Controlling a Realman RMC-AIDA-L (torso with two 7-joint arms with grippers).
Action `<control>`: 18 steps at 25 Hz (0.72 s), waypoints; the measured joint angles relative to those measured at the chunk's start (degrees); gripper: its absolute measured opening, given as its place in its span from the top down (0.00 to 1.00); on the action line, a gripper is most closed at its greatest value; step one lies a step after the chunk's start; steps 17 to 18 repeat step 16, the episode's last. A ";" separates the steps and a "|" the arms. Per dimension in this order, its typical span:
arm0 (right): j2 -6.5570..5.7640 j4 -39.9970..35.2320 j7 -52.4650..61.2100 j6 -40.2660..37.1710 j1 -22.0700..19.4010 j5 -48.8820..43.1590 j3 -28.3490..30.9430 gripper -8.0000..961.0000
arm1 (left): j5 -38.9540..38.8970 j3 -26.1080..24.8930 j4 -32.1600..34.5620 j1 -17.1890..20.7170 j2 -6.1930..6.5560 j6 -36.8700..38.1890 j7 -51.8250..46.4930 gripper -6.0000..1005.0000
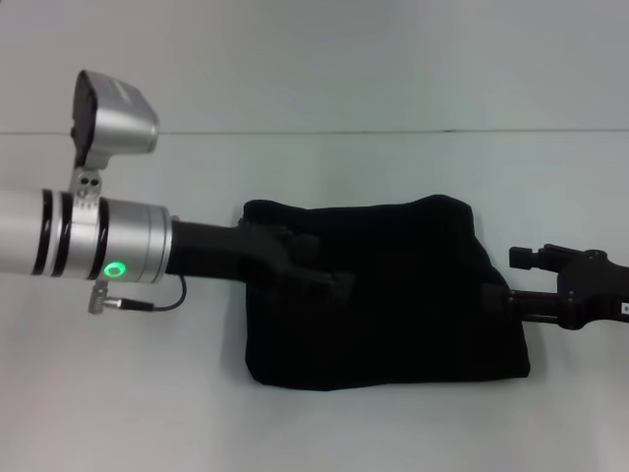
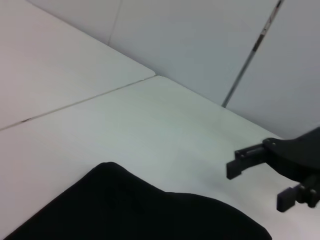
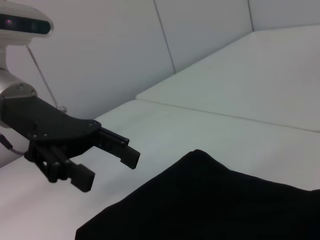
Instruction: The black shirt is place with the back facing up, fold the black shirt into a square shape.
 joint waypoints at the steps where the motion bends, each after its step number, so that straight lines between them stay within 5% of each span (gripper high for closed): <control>1: 0.00 0.00 -0.16 -0.07 0.03 0.00 -0.01 0.07 | -0.10 -0.13 0.12 0.29 0.00 0.36 0.95 0.11; 18: -0.14 0.04 0.09 -0.42 0.55 -0.08 -0.63 0.07 | -1.25 -0.17 0.71 1.55 -0.05 0.91 2.25 0.11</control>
